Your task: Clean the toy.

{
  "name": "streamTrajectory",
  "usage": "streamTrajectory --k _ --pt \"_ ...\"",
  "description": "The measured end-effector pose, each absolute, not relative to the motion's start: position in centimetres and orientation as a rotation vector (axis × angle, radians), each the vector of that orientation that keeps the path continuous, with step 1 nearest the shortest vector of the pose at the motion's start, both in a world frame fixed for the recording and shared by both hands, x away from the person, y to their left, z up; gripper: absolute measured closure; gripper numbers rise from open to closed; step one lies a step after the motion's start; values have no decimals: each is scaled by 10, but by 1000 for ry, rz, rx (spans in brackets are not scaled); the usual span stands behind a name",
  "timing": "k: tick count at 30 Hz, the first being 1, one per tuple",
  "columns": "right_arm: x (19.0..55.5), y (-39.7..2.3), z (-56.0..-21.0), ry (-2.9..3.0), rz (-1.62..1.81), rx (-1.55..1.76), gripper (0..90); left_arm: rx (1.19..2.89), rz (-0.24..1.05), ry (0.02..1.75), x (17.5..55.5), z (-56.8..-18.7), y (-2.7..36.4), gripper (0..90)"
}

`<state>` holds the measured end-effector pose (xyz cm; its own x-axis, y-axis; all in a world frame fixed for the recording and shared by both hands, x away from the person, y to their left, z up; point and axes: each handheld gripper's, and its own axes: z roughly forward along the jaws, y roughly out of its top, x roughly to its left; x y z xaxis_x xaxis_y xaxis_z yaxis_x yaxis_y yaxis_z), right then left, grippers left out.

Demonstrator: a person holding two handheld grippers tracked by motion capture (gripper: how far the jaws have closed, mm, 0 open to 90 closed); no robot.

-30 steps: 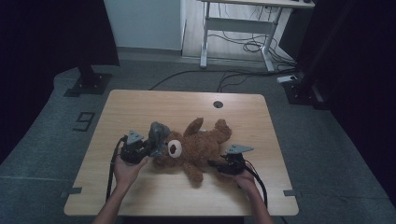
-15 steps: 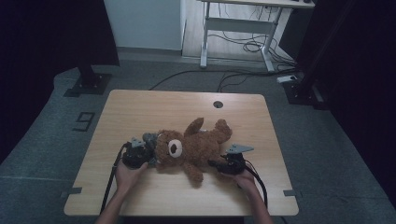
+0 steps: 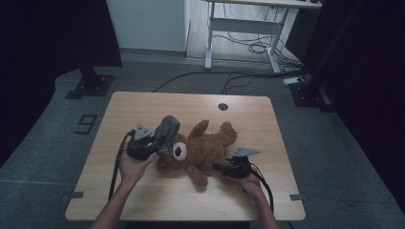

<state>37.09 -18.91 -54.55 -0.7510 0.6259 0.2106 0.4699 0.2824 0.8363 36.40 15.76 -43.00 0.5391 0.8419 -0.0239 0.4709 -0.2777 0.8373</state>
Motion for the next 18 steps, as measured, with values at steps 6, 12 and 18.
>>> streamTrajectory --k 6,12,18 --pt "370 -188 -545 2372 1446 1019 576 1981 492 1076 383 -446 126 738" --pt "368 -186 -543 2389 1416 1000 508 1947 414 1070 376 -463 133 749" --pt "362 -188 -531 2399 1387 970 313 1915 402 1043 362 -472 140 757"
